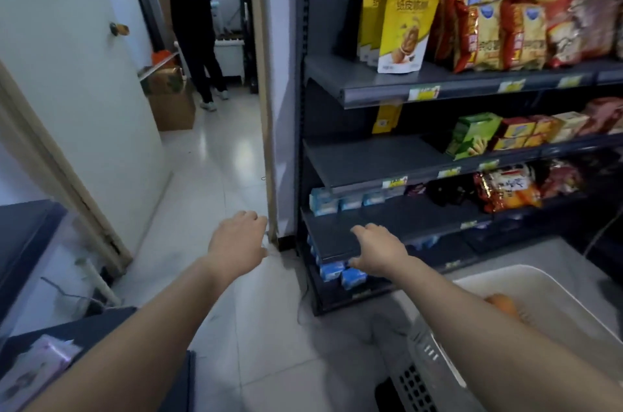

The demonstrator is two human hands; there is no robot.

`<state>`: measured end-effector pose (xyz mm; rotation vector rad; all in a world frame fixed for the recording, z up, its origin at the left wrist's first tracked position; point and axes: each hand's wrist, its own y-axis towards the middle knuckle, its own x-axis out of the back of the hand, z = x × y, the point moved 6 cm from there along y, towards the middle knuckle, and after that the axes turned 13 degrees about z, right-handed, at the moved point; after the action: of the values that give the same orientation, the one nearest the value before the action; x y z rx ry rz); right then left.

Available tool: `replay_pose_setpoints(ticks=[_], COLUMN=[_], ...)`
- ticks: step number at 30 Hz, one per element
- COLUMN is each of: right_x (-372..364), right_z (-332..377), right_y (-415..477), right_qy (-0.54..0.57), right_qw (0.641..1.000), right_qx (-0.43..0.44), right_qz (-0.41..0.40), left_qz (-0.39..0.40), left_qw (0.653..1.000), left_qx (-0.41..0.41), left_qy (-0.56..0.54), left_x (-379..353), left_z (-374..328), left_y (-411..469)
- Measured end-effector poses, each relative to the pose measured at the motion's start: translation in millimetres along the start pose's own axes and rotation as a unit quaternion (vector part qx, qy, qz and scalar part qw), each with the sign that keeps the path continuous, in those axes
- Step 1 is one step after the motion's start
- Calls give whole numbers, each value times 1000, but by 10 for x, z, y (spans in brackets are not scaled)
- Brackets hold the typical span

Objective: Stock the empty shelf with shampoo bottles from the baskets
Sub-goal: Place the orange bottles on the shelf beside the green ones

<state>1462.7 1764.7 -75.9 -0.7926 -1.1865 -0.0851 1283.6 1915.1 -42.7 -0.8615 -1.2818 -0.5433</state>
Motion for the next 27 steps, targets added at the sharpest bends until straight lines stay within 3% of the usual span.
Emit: replay_pose_setpoints(ticks=[8,18,27], right_x=[-312,-881,-1220], right_z=[-824,-1668,-2528], right_y=[-616,-1345,-1463], right_qy=[79,155,230], right_qw=[989,951,925], right_qx=[-126,-268,-303], right_qz=[-4,-14,-1], left_qz=[7,32,58], left_qw=[990,953,930], left_qx=[-143,-296,-353], left_qy=[17,47,81], left_x=[10,-156,-375], left_z=[-897,-2125,-3336], left_y=[242,415,655])
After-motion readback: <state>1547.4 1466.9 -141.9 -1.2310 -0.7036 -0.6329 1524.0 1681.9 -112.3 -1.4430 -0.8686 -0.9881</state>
